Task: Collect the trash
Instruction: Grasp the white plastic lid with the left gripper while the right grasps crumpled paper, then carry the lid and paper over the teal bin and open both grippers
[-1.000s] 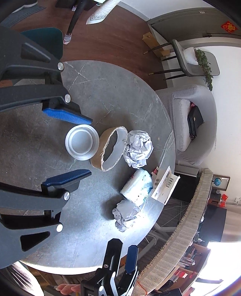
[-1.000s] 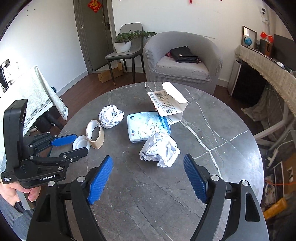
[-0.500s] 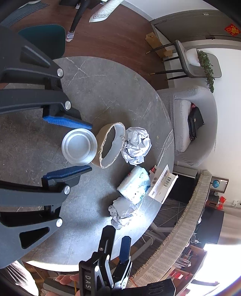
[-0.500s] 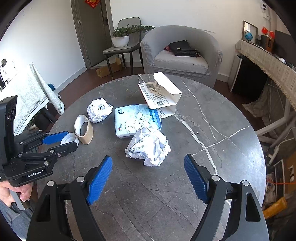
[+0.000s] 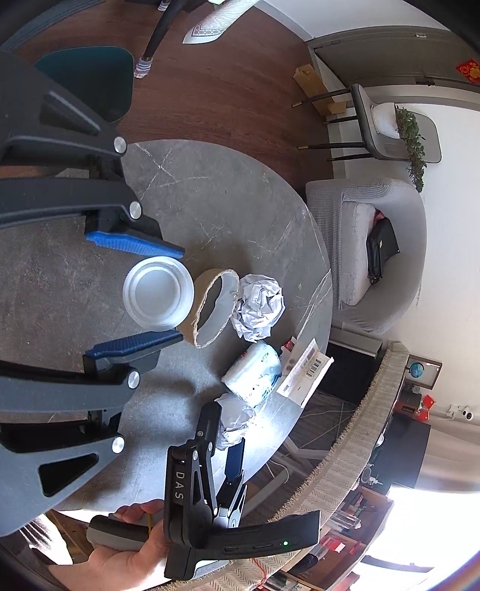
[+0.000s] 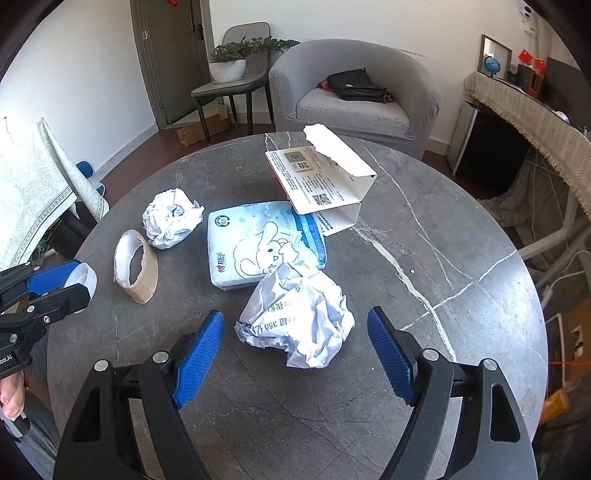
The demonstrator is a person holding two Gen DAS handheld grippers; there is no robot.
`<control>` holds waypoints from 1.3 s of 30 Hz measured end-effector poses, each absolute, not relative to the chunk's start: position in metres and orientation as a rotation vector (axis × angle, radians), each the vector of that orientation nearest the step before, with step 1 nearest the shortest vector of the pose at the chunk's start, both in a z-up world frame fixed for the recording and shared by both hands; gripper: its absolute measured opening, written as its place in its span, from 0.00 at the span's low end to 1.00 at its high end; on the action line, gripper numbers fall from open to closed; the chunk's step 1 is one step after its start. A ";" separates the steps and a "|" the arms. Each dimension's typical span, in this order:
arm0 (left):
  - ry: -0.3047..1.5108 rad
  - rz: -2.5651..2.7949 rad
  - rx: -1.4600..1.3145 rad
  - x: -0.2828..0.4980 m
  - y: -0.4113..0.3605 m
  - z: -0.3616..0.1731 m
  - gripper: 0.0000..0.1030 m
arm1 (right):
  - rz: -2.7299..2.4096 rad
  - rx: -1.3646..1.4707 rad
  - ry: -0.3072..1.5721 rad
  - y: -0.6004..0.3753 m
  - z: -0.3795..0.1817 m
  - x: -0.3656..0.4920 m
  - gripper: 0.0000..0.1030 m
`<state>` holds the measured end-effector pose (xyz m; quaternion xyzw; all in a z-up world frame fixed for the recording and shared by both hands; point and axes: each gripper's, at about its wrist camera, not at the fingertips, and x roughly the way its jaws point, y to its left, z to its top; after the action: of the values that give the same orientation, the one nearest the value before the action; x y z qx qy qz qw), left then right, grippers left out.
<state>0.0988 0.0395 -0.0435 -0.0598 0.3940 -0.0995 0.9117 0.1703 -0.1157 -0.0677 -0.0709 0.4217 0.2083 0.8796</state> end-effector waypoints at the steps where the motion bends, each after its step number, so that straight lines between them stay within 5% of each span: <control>1: 0.810 -0.204 -0.123 0.097 0.041 -0.042 0.41 | 0.435 -0.145 0.882 -0.114 -0.068 0.172 0.74; 2: 0.808 -0.203 -0.125 0.096 0.044 -0.042 0.41 | 0.436 -0.146 0.885 -0.113 -0.068 0.172 0.61; 5: 0.809 -0.196 -0.135 0.094 0.054 -0.040 0.41 | 0.404 -0.166 0.894 -0.108 -0.066 0.170 0.54; 23: 0.782 -0.068 -0.162 0.059 0.132 -0.030 0.41 | 0.591 -0.193 0.790 -0.025 -0.023 0.131 0.53; 39: 0.861 0.136 -0.275 0.027 0.257 -0.073 0.41 | 0.879 -0.216 0.758 0.094 -0.013 0.096 0.53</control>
<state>0.0266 0.2571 -0.0726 -0.1325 0.4159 0.0657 0.8973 0.0964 0.0937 -0.0128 -0.1019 0.3575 0.4144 0.8307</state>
